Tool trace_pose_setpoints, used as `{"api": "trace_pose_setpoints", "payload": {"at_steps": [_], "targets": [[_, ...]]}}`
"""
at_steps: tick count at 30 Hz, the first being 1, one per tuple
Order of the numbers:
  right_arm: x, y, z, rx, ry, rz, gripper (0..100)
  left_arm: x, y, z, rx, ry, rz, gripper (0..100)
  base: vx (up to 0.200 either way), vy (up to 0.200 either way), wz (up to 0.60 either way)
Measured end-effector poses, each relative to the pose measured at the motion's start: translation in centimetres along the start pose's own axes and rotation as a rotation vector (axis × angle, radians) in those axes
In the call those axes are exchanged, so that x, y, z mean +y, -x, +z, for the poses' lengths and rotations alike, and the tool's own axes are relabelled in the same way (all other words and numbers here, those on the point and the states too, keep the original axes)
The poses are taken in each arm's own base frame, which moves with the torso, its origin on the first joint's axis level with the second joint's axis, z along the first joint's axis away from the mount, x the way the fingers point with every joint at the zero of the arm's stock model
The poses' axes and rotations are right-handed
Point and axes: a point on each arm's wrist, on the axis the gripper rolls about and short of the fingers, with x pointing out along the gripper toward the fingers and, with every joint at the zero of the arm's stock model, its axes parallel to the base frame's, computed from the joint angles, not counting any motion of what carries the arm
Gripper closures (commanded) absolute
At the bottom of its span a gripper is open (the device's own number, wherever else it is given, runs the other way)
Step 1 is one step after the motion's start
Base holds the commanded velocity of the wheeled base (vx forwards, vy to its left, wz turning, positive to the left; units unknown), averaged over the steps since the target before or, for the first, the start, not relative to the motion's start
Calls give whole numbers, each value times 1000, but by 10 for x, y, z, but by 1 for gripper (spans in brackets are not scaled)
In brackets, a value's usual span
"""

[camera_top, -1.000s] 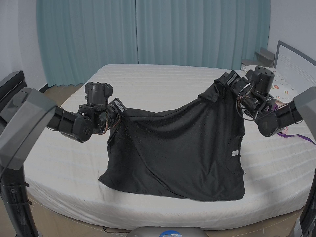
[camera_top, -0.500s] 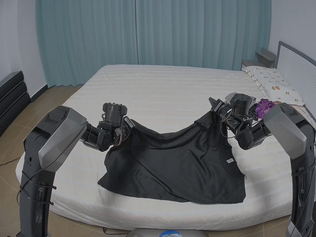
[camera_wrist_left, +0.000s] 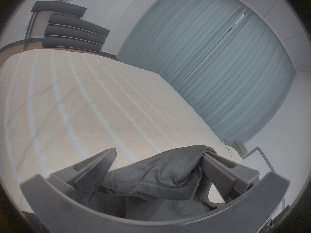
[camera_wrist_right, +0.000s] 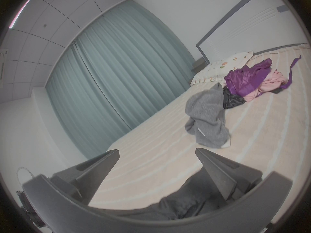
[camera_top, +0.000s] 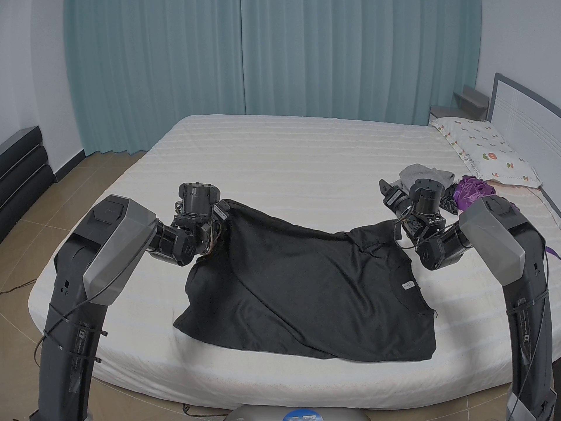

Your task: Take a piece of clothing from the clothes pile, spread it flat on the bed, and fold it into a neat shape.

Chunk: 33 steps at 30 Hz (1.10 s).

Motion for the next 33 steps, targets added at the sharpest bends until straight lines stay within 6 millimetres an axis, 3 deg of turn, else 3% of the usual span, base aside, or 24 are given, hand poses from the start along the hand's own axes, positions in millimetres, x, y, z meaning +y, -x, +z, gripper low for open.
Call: {"api": "trace_pose_setpoints", "payload": {"at_steps": [8,15,23,33], "targets": [[-24,6,-23,117,18,-47,0,24,-14,8,6,-1,74,0,0,0,0],[-36,20,-34,226,12,-42,0,40,-14,5,143,-14,125,0,0,0,0],[-39,31,-34,274,-16,-45,0,46,-2,11,228,0,110,0,0,0,0],[-44,67,-24,399,-92,-43,0,61,27,15,292,14,144,0,0,0,0]]}}
